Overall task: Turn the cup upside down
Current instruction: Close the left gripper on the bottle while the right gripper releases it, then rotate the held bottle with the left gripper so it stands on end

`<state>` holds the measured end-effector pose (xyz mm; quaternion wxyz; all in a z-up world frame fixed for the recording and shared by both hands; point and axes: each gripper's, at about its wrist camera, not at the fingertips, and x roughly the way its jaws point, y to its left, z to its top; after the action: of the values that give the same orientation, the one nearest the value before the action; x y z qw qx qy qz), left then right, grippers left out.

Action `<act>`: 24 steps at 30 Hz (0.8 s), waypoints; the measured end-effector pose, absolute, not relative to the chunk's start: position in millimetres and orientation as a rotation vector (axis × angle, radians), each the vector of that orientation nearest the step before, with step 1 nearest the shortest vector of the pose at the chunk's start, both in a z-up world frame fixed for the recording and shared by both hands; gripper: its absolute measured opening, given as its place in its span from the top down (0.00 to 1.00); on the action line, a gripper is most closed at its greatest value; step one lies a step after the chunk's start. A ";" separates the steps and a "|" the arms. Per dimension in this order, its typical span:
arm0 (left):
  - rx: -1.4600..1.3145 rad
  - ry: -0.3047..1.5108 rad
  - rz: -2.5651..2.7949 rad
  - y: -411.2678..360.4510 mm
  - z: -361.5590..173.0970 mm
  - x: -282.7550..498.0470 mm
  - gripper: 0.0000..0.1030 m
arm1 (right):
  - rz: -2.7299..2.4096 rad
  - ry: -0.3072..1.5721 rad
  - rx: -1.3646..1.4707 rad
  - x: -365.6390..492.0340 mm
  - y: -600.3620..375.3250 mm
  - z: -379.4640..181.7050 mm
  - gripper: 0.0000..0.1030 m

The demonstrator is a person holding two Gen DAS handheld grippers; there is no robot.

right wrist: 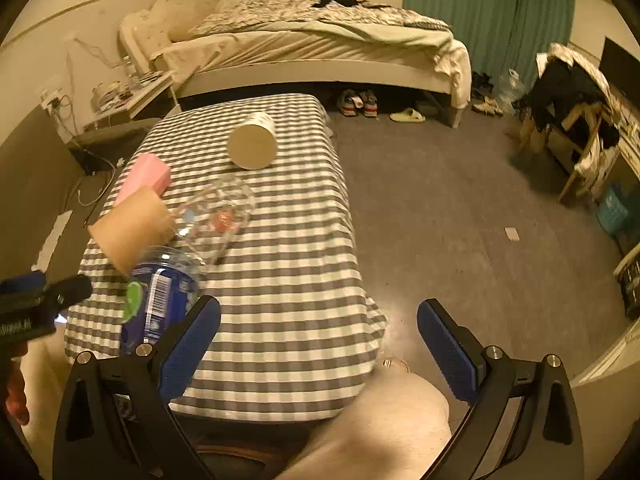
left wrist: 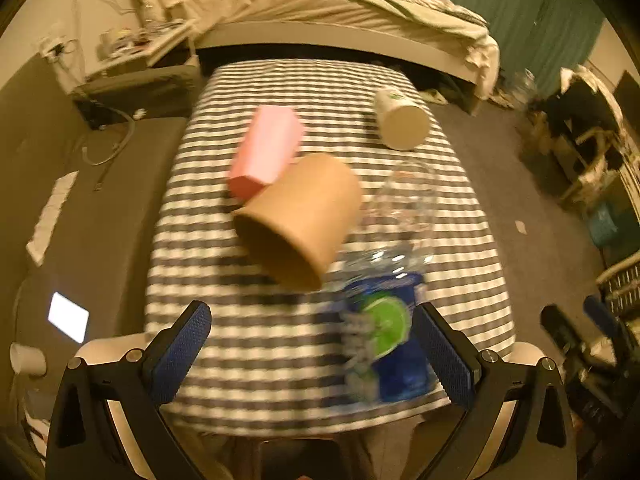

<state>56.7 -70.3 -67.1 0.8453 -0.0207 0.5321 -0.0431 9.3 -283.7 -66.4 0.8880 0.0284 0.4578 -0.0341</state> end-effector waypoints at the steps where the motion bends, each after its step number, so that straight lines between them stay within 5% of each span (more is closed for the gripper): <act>1: -0.029 1.139 -0.095 -78.1 -70.0 63.1 0.00 | -0.072 0.957 0.072 9.3 -288.8 -68.8 0.04; 15: -0.018 1.309 -0.100 -120.8 -111.1 102.3 0.02 | -0.078 1.013 0.178 25.4 -325.3 -96.3 0.04; 19: -0.021 1.351 -0.108 -119.8 -120.1 104.4 0.21 | -0.067 1.021 0.195 28.7 -325.6 -101.6 0.04; 24: 0.002 1.341 -0.144 -120.1 -110.9 97.5 0.27 | -0.062 1.021 0.207 31.9 -325.8 -102.6 0.04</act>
<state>97.5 -120.1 -110.9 0.7812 0.0011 0.6208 -0.0664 31.9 -325.8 -102.6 0.8668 0.0989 0.4878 -0.0296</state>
